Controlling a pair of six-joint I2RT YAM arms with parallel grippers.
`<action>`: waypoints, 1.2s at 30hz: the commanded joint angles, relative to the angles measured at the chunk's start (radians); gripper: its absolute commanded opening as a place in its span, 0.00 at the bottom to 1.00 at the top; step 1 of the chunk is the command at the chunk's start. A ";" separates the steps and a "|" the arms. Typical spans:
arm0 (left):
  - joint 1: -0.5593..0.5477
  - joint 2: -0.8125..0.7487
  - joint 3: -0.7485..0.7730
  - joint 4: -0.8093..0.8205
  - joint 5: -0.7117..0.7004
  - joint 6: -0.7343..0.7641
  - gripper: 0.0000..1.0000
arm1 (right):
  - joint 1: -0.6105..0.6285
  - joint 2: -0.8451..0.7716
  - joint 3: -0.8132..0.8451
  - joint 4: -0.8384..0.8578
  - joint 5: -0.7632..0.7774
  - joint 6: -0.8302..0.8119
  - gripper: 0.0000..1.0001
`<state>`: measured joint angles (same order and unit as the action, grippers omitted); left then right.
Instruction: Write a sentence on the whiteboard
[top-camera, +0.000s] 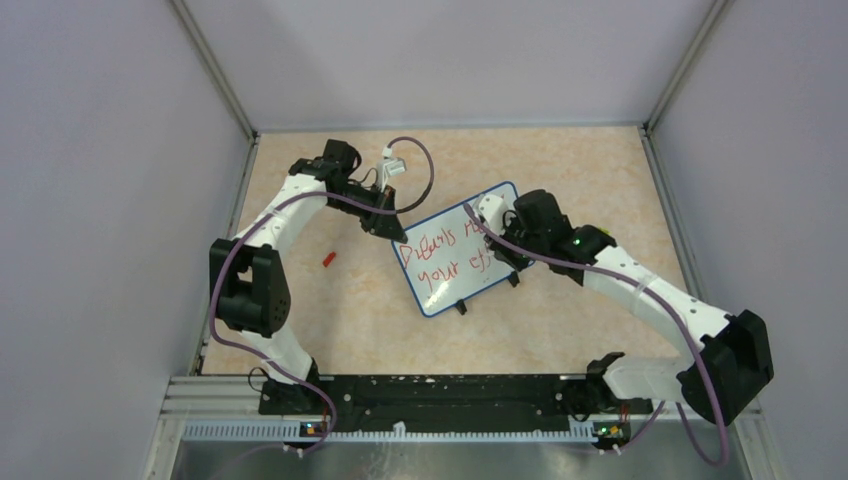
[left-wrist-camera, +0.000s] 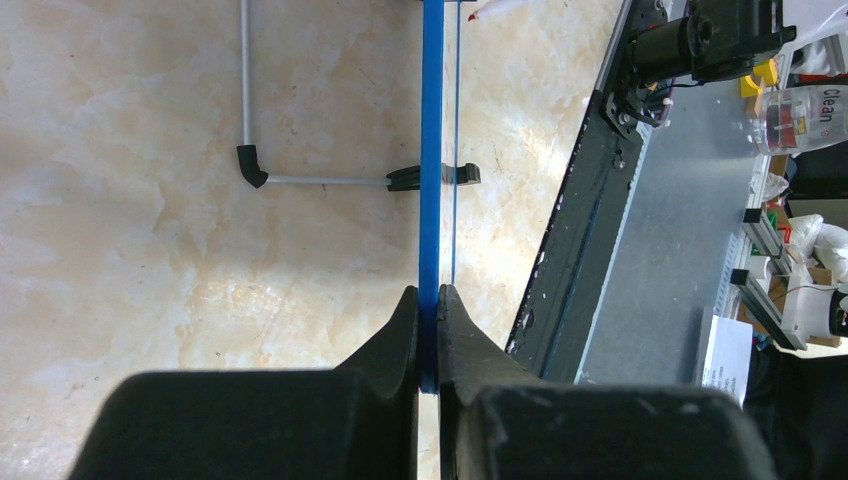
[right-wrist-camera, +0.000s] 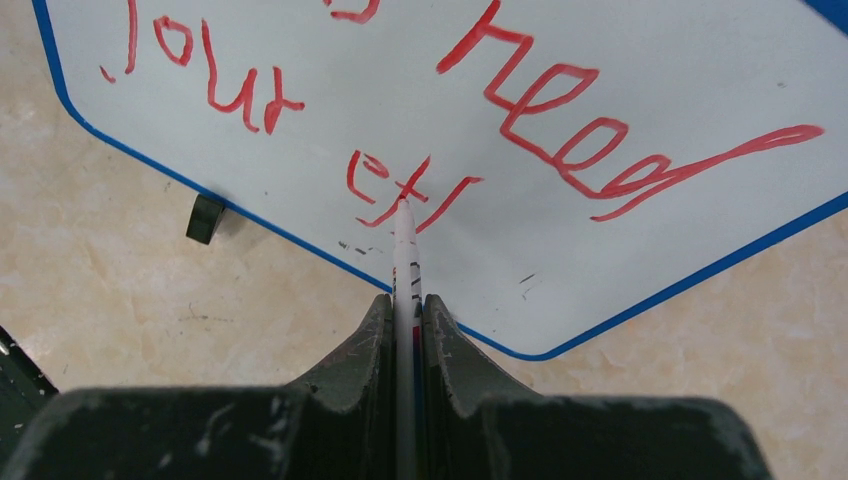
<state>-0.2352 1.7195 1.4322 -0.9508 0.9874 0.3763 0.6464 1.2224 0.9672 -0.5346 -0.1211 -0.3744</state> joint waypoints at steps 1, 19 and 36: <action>-0.004 -0.007 -0.008 0.013 -0.010 0.011 0.00 | -0.011 0.002 0.043 0.029 0.021 -0.007 0.00; -0.004 0.002 -0.006 0.012 -0.018 0.012 0.00 | -0.060 0.027 -0.001 0.067 0.086 -0.039 0.00; -0.003 0.031 0.046 -0.011 -0.050 0.042 0.00 | -0.109 -0.044 0.044 -0.041 -0.176 -0.026 0.00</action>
<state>-0.2352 1.7248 1.4395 -0.9581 0.9817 0.3805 0.5823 1.2171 0.9737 -0.5518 -0.1955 -0.4007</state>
